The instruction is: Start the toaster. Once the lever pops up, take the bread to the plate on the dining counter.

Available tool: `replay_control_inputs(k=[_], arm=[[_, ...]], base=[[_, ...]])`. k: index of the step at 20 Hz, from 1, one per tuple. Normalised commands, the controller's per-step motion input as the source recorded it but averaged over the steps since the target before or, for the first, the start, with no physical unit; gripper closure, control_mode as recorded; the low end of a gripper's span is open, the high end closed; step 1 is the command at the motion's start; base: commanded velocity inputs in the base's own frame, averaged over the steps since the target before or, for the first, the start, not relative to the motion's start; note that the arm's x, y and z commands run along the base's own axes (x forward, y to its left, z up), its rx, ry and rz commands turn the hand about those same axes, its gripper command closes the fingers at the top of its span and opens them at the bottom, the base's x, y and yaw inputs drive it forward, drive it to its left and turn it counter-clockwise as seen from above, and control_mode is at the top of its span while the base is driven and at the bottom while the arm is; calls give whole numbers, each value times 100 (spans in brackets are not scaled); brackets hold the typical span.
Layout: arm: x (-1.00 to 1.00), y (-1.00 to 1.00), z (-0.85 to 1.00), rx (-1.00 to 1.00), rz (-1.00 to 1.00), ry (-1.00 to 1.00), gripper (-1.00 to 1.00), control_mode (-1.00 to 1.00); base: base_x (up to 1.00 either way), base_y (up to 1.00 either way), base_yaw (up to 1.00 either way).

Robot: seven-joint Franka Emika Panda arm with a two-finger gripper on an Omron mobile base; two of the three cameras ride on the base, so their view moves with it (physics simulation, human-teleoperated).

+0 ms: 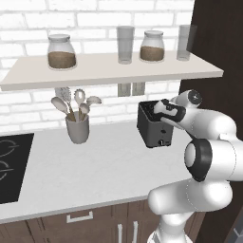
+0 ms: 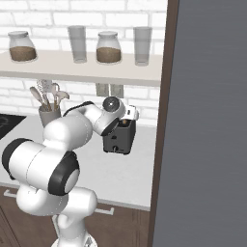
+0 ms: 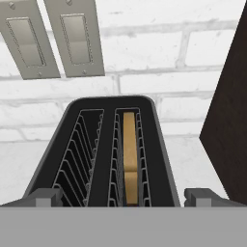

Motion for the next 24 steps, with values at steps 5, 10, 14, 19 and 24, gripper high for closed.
replay_control_inputs(k=[5, 10, 14, 19, 24], arm=[[0, 0, 0, 0, 0, 0, -100, -100], [0, 0, 0, 0, 0, 0, -100, -100], [0, 0, 0, 0, 0, 0, -100, -100], [0, 0, 0, 0, 0, 0, -100, -100], [0, 0, 0, 0, 0, 0, -100, -100]], base=[[0, 0, 0], [0, 0, 0], [0, 0, 0], [0, 0, 0], [0, 0, 0]])
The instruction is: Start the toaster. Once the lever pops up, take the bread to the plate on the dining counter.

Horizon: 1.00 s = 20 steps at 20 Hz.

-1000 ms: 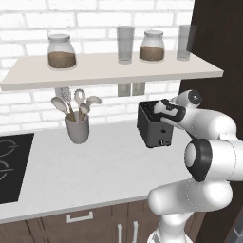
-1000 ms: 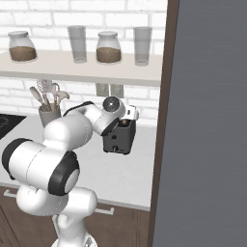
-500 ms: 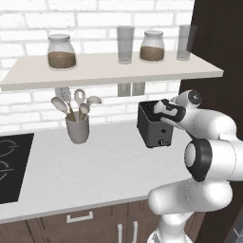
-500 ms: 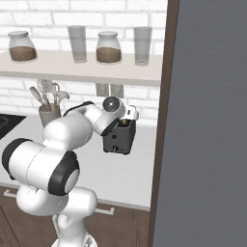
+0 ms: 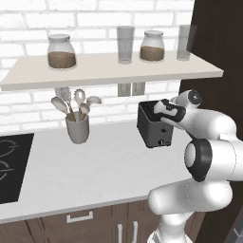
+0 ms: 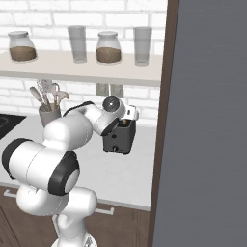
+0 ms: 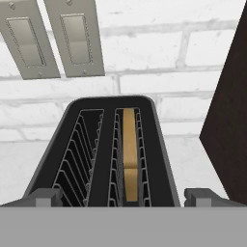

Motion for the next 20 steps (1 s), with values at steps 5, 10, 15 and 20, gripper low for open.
replay_control_inputs(k=[5, 10, 15, 20], arm=[[0, 0, 0, 0, 0, 0, -100, -100], [0, 0, 0, 0, 0, 0, -100, -100], [0, 0, 0, 0, 0, 0, -100, -100], [0, 0, 0, 0, 0, 0, -100, -100]], base=[[0, 0, 0], [0, 0, 0], [0, 0, 0], [0, 0, 0]])
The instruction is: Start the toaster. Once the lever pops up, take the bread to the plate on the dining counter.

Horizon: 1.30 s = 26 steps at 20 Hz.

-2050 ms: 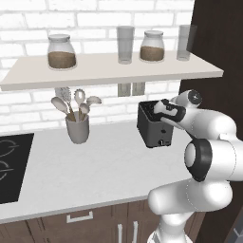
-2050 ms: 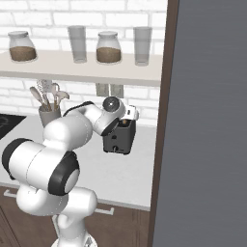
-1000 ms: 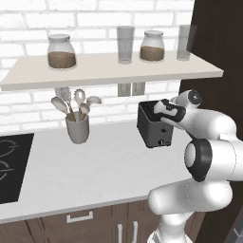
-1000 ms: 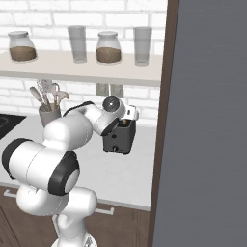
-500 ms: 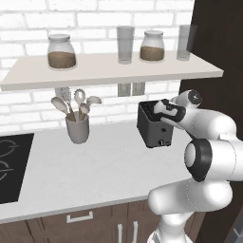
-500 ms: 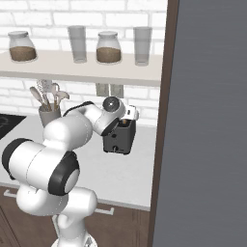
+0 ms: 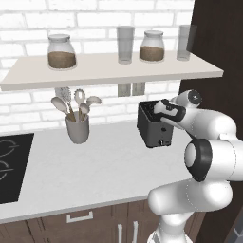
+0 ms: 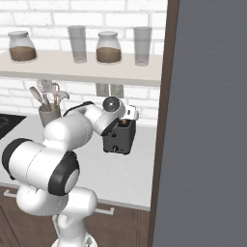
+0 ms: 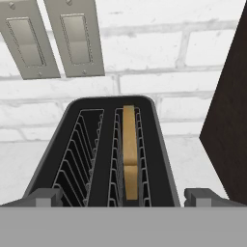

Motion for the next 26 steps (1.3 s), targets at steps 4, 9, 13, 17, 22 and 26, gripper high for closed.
replay_control_inputs(k=[4, 9, 13, 17, 22, 26], arm=[[0, 0, 0, -1, 0, 0, -100, -100], [0, 0, 0, 0, 0, 2, -100, -100], [0, 0, 0, 0, 0, 3, -100, -100], [0, 0, 1, 0, 0, 0, -100, -100], [0, 0, 1, 0, 0, 0, -100, -100], [0, 0, 0, 0, 0, 0, -100, -100]], base=[[0, 0, 0], [0, 0, 0], [0, 0, 0], [0, 0, 0], [0, 0, 0], [0, 0, 0]])
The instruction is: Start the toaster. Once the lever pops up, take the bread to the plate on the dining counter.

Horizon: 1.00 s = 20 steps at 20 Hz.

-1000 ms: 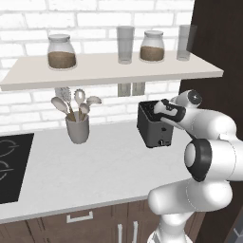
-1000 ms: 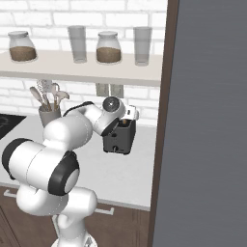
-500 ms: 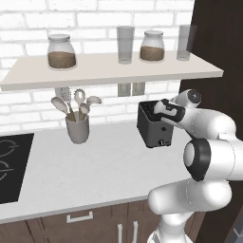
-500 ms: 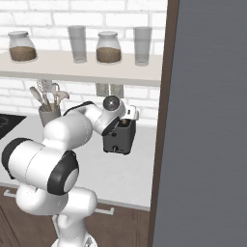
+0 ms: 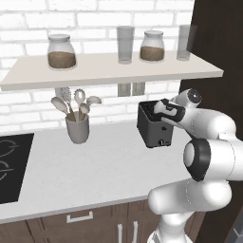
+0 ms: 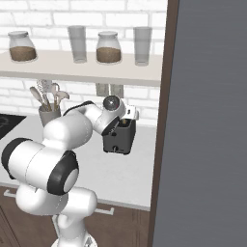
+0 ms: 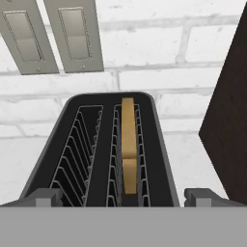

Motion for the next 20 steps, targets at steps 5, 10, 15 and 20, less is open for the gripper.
replay_control_inputs(k=[5, 10, 15, 20], arm=[[0, -2, 4, 0, 0, 0, -100, -100], [-6, -3, 15, 1, 0, 0, -100, -100], [-10, 0, 5, 0, 0, 0, -100, -100], [-3, 0, 0, 3, 0, 7, -100, -100]], base=[[0, 0, 0], [0, 0, 0], [0, 0, 0], [0, 0, 0]])
